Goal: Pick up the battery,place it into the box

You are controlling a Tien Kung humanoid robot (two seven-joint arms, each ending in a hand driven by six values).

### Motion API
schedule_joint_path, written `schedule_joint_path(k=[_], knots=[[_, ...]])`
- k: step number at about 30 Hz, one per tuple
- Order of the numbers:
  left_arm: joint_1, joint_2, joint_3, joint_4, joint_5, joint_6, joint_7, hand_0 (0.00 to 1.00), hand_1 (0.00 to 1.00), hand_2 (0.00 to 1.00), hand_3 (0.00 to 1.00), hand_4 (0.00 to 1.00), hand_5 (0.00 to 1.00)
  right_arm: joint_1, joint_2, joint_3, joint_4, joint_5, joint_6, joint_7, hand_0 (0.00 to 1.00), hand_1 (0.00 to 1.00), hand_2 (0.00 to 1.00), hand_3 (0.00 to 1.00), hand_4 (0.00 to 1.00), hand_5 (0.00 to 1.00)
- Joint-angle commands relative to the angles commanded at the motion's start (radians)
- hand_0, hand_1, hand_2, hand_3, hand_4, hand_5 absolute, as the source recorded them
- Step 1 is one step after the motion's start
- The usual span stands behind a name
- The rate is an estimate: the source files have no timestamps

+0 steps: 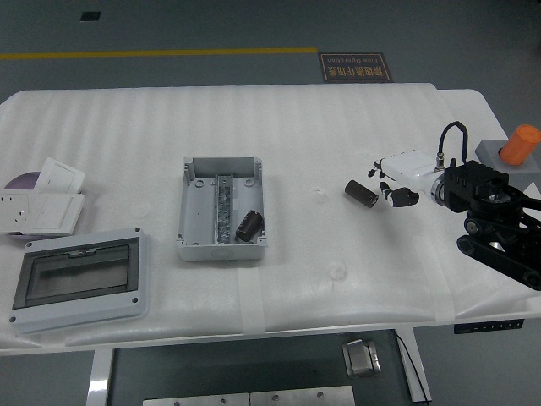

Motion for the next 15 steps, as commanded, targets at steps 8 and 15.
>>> schedule_joint_path(k=[8, 15], knots=[[-0.001, 0.001, -0.007, 0.0, 0.007, -0.001, 0.003, 0.669, 0.684, 0.569, 0.588, 0.518, 0.464, -0.026, 0.011, 0.077, 0.074, 0.072, 0.02, -0.114, 0.88, 0.827, 0.888, 0.998, 0.761, 0.278], [0.0, 0.0, -0.002, 0.0, 0.004, -0.001, 0.003, 0.669, 0.685, 0.569, 0.588, 0.518, 0.463, -0.058, 0.064, 0.151, 0.084, 0.09, 0.024, -0.175, 0.934, 0.87, 0.956, 0.998, 0.899, 0.359]])
